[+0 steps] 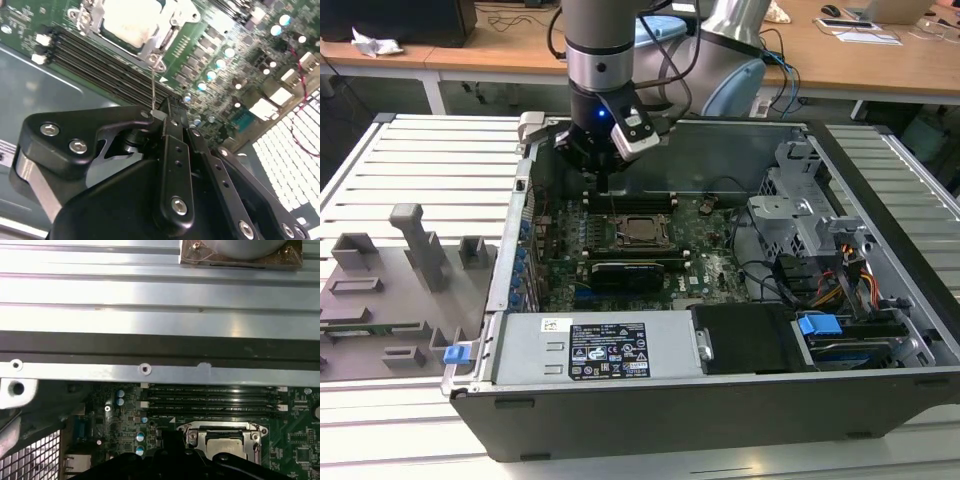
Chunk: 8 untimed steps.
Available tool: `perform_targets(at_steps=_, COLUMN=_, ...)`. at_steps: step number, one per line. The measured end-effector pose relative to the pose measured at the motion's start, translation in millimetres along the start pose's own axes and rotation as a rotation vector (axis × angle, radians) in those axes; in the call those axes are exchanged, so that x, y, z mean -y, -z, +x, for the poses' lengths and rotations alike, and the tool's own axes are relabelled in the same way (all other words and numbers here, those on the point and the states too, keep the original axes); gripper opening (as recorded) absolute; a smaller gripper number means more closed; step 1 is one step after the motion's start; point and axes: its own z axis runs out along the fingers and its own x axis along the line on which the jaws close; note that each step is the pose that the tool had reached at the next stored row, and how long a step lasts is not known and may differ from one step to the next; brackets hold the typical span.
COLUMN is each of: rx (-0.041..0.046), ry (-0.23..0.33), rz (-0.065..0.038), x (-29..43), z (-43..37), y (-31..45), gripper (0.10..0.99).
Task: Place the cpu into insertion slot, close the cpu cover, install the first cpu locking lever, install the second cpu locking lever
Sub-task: 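Install the first cpu locking lever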
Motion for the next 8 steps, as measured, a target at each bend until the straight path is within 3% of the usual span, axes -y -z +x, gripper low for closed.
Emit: perform_targets(at_steps=8, rx=-0.0008, ry=0.0, rz=0.0, x=0.8, z=-20.9, y=-6.5, gripper=0.106)
